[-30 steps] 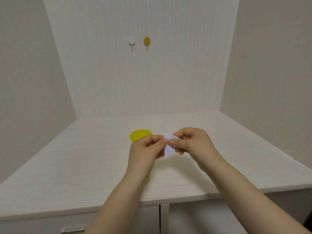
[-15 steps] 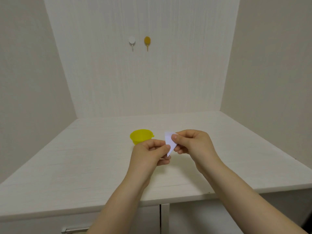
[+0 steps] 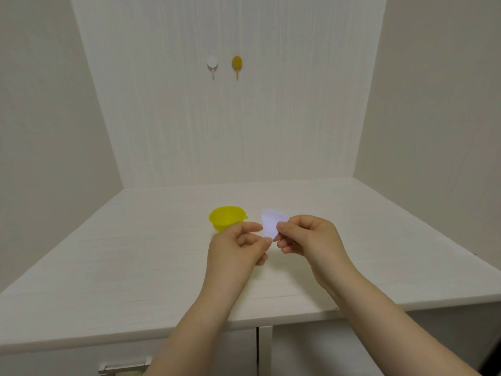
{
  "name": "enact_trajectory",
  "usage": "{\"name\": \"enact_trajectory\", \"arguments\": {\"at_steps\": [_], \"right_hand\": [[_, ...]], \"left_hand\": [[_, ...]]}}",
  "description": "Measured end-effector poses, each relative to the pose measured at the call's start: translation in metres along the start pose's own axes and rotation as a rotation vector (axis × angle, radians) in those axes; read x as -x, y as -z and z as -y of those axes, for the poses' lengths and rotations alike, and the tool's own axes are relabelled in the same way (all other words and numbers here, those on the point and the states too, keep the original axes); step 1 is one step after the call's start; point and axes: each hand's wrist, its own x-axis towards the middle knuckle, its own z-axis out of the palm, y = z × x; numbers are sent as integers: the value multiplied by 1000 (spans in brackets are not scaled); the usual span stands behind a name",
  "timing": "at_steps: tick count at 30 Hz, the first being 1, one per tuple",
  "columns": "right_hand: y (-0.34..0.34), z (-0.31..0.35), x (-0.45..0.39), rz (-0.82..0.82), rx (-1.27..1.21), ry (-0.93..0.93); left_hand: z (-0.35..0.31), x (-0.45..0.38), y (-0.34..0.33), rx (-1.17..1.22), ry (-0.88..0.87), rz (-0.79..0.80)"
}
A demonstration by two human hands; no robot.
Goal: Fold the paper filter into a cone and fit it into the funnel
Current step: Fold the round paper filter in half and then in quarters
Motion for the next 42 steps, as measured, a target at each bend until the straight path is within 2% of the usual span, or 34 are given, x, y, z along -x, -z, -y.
{"name": "enact_trajectory", "arguments": {"at_steps": [3, 6, 14, 19, 24, 31, 39, 42], "right_hand": [[-2, -2, 0, -19, 12, 19], [-1, -3, 1, 8, 38, 52], [3, -1, 0, 112, 53, 115], [4, -4, -2, 107, 20, 108], [7, -8, -3, 107, -31, 53], [11, -4, -6, 214, -93, -67], [13, -3, -6, 326, -58, -122], [13, -3, -6, 346, -47, -118]], "left_hand": [[1, 3, -3, -247, -177, -72], [4, 3, -3, -335, -199, -82], [-5, 1, 2, -44, -101, 107], [-5, -1, 7, 94, 22, 180], [-4, -1, 6, 150, 83, 127], [-3, -3, 3, 121, 73, 43], [-3, -5, 2, 200, 135, 100], [1, -6, 2, 122, 75, 24]]}}
